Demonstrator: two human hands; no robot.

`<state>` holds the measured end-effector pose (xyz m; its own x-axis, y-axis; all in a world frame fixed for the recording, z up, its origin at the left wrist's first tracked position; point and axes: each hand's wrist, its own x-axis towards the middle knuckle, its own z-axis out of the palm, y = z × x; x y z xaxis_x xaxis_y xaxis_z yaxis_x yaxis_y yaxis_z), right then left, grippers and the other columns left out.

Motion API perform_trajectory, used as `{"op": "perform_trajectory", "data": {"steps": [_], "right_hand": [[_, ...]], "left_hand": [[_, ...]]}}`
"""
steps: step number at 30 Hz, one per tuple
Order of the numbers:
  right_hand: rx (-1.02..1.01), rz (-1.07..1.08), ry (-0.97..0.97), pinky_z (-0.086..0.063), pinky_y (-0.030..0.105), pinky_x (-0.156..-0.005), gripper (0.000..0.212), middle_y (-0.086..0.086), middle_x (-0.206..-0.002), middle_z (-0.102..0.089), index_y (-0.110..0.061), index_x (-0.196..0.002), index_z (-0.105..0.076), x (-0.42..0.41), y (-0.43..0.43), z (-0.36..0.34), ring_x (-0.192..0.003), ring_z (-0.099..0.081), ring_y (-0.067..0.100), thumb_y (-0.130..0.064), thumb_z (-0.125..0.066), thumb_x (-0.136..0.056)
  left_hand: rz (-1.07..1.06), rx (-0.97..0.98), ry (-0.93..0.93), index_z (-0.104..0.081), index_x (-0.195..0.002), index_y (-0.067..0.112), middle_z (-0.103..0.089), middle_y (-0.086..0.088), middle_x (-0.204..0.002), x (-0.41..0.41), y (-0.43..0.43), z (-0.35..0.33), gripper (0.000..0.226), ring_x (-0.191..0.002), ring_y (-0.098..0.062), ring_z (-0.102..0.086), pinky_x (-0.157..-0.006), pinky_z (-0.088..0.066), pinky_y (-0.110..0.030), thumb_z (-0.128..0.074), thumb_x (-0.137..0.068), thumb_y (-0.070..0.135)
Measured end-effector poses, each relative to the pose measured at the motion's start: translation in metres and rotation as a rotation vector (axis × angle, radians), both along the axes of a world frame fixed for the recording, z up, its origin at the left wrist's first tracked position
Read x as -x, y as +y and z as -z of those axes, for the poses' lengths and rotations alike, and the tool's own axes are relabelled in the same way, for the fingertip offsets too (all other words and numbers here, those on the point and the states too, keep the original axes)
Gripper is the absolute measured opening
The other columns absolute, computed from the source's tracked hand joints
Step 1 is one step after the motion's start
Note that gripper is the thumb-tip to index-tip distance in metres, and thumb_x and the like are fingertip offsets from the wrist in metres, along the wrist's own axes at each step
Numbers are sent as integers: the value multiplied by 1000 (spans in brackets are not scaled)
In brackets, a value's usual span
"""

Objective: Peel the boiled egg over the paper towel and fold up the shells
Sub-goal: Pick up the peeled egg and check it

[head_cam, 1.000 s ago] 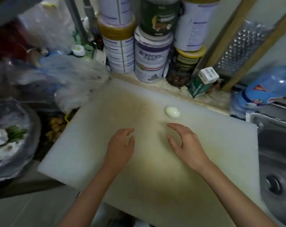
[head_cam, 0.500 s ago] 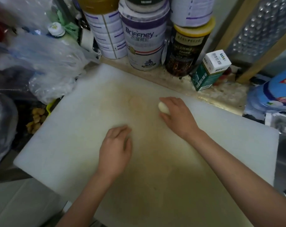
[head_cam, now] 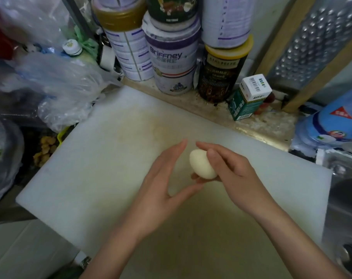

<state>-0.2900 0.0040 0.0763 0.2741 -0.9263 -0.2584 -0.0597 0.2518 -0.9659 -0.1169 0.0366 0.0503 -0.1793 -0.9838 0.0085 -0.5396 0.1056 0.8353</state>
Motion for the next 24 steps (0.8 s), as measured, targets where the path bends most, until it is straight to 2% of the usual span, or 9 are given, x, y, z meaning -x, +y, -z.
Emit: {"op": "perform_trajectory", "data": {"steps": [2, 4, 6, 7, 9, 12, 16, 21, 24], "right_hand": [[-17, 45, 0, -60, 35, -66, 34, 0, -88, -70, -21, -99, -62, -2, 5, -4, -69, -72, 23, -48, -48, -82], [1, 97, 88, -57, 50, -68, 34, 8, -85, -69, -16, -88, -56, -4, 7, -2, -71, -71, 30, -48, -47, -87], [34, 146, 130, -55, 54, -65, 31, 14, -84, -66, -13, -84, -56, -7, 8, 1, -75, -68, 36, -40, -46, -93], [66, 166, 141, -57, 50, -63, 28, 10, -82, -67, -15, -83, -59, -8, 9, 1, -75, -68, 33, -38, -46, -94], [173, 161, 227, -59, 35, -65, 22, -7, -83, -70, -26, -90, -67, -10, 12, 2, -77, -69, 14, -36, -48, -94], [286, 121, 337, -52, 17, -81, 21, -24, -99, -68, -34, -110, -64, -10, 16, 6, -95, -62, -5, -32, -55, -92], [322, 248, 318, -49, 14, -86, 25, -24, -103, -68, -30, -107, -69, -11, 22, 10, -97, -62, -6, -24, -67, -83], [431, 378, 412, -46, 7, -73, 9, -16, -83, -71, -22, -84, -74, -15, 23, 13, -81, -66, -1, -15, -72, -79], [309, 292, 376, -48, 9, -73, 20, -19, -96, -69, -32, -100, -69, -21, 14, 20, -90, -65, 0, -26, -68, -81]], "left_hand": [[35, 74, 34, -35, -141, 40, -40, 20, -142, 12, -3, -6, 67, -133, -6, -39, -105, -40, -26, -66, -82, 47], [36, 110, 94, -50, -133, 29, -52, 13, -133, 22, -5, -10, 56, -125, -9, -50, -98, -46, -26, -71, -82, 33], [19, 80, 157, -57, -127, 27, -59, 13, -123, 26, -6, -11, 50, -114, -9, -57, -87, -51, -20, -73, -80, 29], [4, 64, 176, -58, -125, 28, -60, 14, -120, 26, -6, -11, 48, -112, -7, -58, -84, -51, -17, -73, -79, 29], [-39, 39, 194, -59, -122, 30, -61, 16, -117, 25, -7, -11, 45, -108, -3, -60, -81, -52, -14, -72, -79, 27], [-102, 10, 217, -61, -117, 36, -62, 22, -114, 21, -12, -9, 42, -104, 2, -61, -79, -52, -12, -71, -77, 31], [-102, -21, 209, -63, -114, 34, -66, 19, -109, 16, -17, -4, 44, -101, 3, -62, -78, -51, -11, -77, -72, 31], [-155, -110, 232, -67, -106, 30, -68, 17, -103, 0, -26, 9, 43, -91, 4, -64, -70, -50, -7, -81, -65, 30], [-189, -249, 311, -68, -104, 31, -70, 15, -97, -12, -38, 17, 43, -87, 1, -66, -67, -53, -13, -74, -63, 44]]}}
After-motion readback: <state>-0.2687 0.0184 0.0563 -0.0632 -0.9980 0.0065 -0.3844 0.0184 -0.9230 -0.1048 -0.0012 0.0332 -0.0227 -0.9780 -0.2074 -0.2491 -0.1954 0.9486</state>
